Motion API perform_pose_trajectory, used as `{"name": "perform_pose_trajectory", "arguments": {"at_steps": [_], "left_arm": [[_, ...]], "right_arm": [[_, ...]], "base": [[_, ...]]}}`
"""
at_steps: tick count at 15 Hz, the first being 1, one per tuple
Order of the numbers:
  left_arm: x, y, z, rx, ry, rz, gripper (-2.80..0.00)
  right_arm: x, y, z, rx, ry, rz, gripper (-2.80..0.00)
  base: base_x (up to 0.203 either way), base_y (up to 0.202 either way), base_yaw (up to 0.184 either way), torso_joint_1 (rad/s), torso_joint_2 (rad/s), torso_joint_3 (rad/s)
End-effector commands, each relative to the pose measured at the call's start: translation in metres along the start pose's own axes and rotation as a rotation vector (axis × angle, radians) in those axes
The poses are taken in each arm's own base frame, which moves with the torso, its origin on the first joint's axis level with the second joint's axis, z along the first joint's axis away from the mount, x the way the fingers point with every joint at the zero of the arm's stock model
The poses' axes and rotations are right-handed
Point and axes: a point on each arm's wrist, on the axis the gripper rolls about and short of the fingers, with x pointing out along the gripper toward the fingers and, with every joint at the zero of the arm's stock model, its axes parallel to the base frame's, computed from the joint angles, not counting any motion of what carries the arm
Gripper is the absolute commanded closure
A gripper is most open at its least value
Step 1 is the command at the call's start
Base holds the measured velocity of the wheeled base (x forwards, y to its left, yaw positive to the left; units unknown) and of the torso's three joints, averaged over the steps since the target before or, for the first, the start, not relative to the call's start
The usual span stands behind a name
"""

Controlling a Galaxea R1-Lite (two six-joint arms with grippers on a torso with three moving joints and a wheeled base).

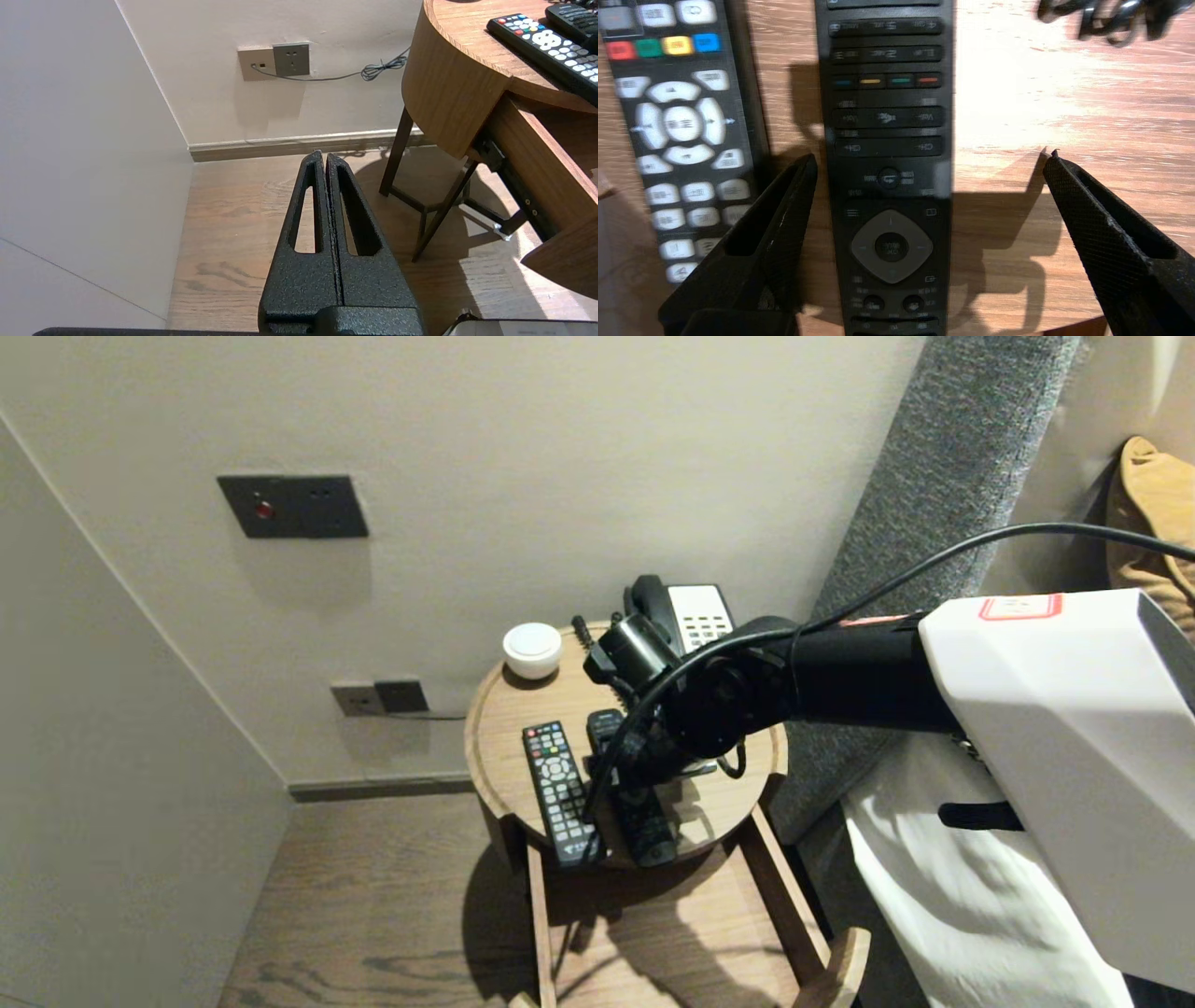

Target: Put the remote controls on the table in the drawer one by one

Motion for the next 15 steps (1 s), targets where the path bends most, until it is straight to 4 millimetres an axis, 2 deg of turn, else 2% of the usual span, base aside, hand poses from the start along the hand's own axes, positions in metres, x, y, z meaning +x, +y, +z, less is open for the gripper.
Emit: {"name": "perform_pose_trajectory", "arguments": {"at_steps": [1,10,11,15], "left_arm": [[0.0000,0.0000,0.0000,0.000,0.000,0.000,0.00],[0.0000,0.0000,0.0000,0.000,0.000,0.000,0.00],[0.0000,0.0000,0.0000,0.000,0.000,0.000,0.00],[0.0000,0.0000,0.0000,0.000,0.000,0.000,0.00]], "right_arm": [[0.0023,0.0001,-0.0019,-0.013,-0.008,-0.046,-2.80],[-0.0013,0.0012,-0.0037,-0.028,-0.014,-0.062,-2.80],[-0.0009,0.0019,-0.0042,-0.030,-0.013,-0.061,0.00],[0.0042,0.0049,-0.0082,-0.034,0.002,-0.062,0.00]], "base": [[0.000,0.000,0.000,0.000,0.00,0.000],[0.000,0.000,0.000,0.000,0.00,0.000],[0.000,0.000,0.000,0.000,0.00,0.000],[0.000,0.000,0.000,0.000,0.00,0.000]]}}
